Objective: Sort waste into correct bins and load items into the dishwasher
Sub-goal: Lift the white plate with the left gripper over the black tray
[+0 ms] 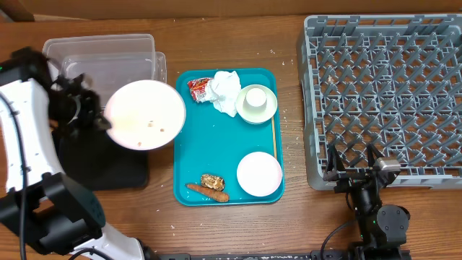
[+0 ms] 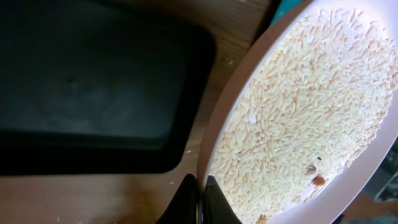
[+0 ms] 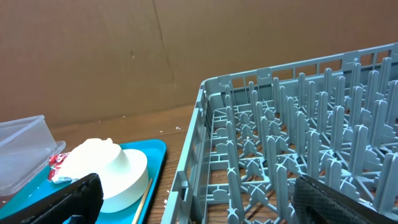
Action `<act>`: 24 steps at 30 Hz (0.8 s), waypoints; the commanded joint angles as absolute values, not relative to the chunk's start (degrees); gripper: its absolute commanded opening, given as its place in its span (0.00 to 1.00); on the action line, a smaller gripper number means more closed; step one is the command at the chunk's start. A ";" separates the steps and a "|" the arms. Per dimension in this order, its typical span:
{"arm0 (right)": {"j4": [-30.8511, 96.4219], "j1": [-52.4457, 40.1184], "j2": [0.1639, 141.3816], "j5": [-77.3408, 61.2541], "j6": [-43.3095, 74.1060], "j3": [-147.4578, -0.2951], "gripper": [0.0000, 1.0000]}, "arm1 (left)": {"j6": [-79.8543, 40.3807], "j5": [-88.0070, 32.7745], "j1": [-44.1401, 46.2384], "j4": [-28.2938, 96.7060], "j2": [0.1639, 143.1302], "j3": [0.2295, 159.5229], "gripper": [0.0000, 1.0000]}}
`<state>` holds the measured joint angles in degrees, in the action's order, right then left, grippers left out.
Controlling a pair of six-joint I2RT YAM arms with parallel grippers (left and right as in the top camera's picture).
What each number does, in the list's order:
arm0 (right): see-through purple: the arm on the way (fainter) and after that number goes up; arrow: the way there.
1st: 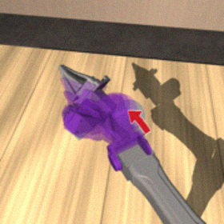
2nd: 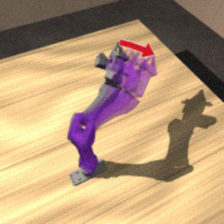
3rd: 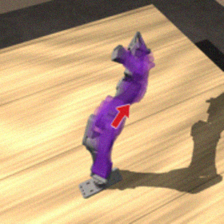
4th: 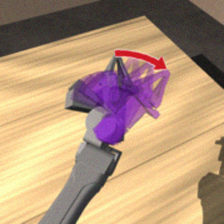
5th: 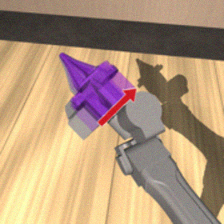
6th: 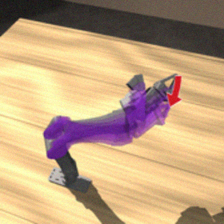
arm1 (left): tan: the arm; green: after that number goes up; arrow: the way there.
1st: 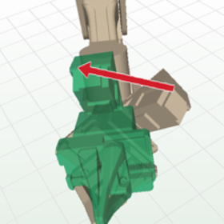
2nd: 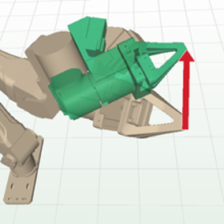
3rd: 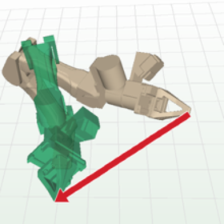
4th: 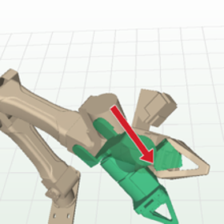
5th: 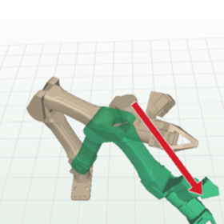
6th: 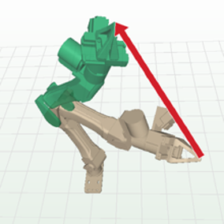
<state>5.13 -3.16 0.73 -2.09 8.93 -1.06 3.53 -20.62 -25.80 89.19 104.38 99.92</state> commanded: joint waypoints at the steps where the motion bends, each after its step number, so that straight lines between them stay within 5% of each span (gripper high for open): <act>1: 4.73 -3.53 0.16 -1.58 8.51 -0.47 1.00 | 2.28 -21.89 -30.79 91.11 102.80 101.54 0.04; 10: 4.75 -3.53 0.16 -1.58 8.51 -0.47 1.00 | -0.51 -17.41 -40.45 89.41 102.69 101.54 0.04; 24: 4.73 -3.53 0.16 -1.58 8.54 -0.47 1.00 | -0.05 -8.56 -42.37 90.83 102.72 101.51 0.04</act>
<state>5.10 -3.16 0.73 -2.11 8.91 -1.06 0.49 -11.88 -42.11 90.43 104.38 99.92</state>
